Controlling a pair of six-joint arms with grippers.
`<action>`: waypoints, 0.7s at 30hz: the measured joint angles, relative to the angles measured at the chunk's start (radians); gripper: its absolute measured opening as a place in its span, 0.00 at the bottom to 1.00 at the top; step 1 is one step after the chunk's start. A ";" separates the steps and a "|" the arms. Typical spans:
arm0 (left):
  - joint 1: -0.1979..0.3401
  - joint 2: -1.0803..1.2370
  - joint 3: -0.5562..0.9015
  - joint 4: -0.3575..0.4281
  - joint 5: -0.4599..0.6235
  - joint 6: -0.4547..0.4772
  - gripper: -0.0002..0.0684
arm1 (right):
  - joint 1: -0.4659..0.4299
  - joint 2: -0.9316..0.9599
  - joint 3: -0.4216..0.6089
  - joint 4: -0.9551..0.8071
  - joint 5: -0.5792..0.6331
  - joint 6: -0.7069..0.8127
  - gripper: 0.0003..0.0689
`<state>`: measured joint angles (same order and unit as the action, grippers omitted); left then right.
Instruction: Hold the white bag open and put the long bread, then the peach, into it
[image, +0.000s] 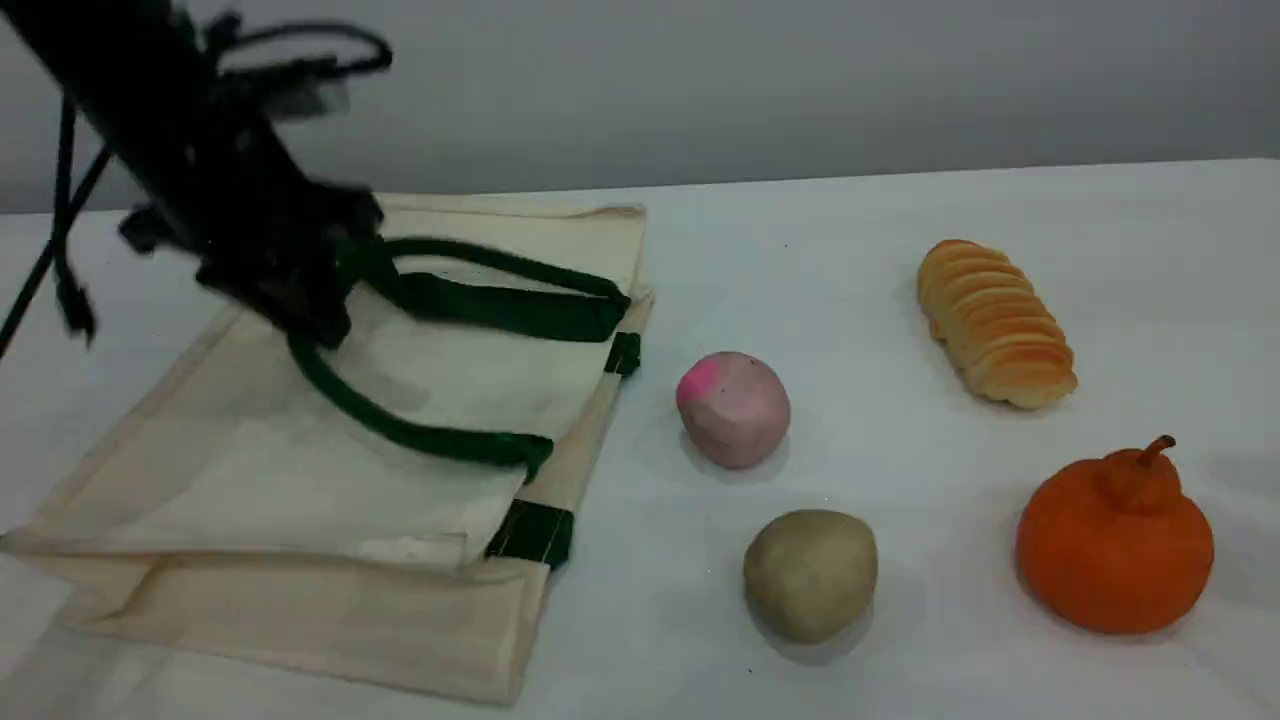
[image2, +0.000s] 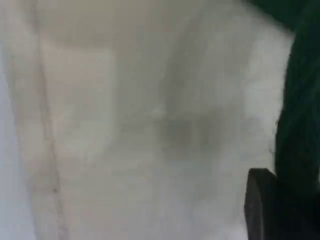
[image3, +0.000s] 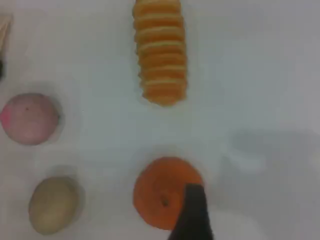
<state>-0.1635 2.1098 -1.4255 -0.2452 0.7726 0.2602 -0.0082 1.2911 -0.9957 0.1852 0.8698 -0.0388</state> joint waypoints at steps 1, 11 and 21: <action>0.000 0.000 -0.031 0.003 0.051 0.006 0.12 | 0.000 0.000 0.000 -0.001 0.000 -0.003 0.77; 0.001 -0.032 -0.437 0.042 0.448 0.029 0.12 | 0.000 0.000 0.000 -0.002 -0.006 -0.041 0.77; 0.001 -0.167 -0.522 -0.174 0.454 0.218 0.12 | 0.000 0.020 0.000 0.021 -0.016 -0.080 0.77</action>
<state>-0.1627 1.9430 -1.9477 -0.4188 1.2267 0.4777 -0.0082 1.3109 -0.9957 0.2060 0.8542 -0.1186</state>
